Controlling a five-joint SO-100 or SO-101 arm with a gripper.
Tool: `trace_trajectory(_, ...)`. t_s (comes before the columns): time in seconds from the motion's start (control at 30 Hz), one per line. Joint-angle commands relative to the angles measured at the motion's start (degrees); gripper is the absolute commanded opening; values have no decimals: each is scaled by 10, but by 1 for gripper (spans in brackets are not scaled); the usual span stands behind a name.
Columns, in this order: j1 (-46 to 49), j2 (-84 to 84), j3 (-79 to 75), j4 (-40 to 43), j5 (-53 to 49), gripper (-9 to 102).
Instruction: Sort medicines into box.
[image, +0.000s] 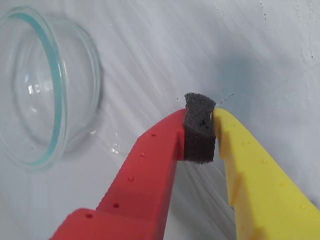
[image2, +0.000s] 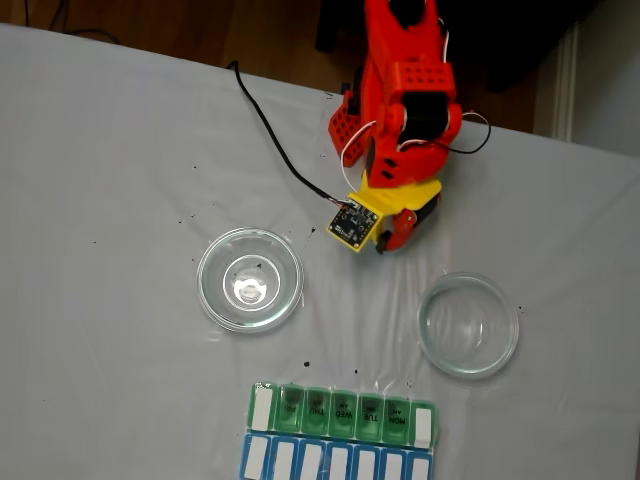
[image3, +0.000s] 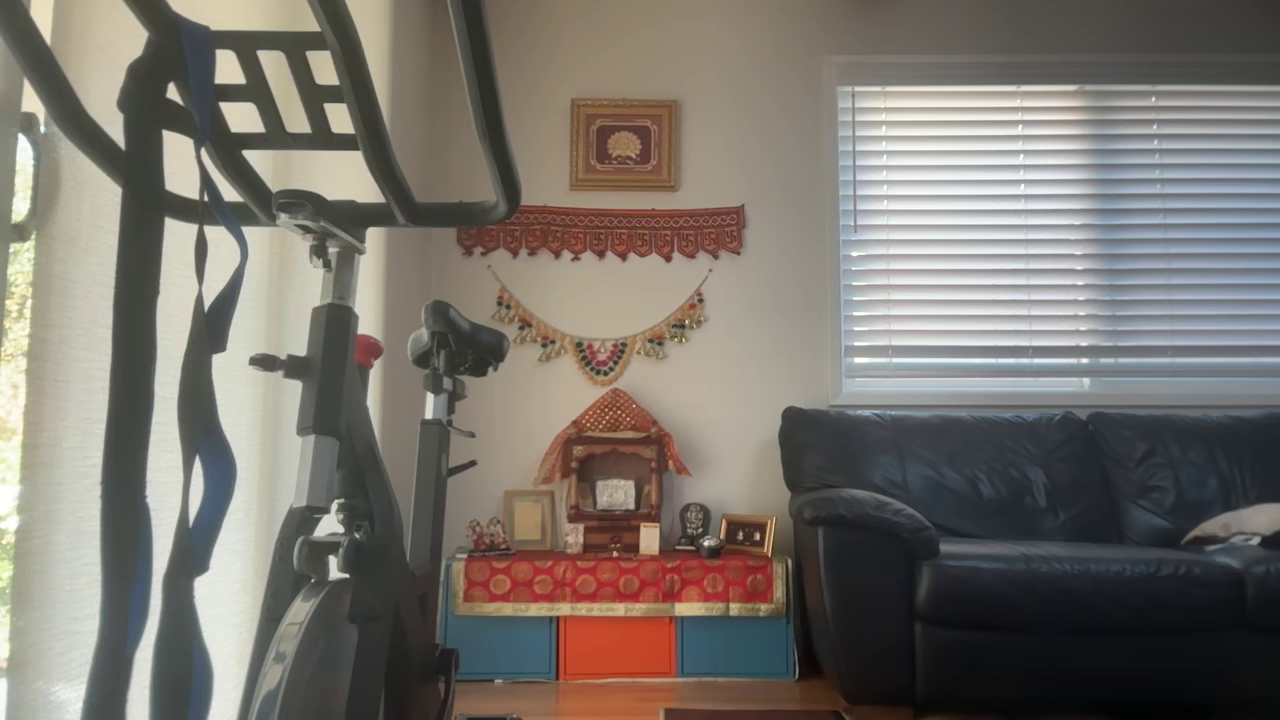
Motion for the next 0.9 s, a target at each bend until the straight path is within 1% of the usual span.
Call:
trace_trajectory(0.0, 3, -2, -2, 14, -1, 2)
trace_trajectory(0.87, 3, -2, -2, 14, -3, 2)
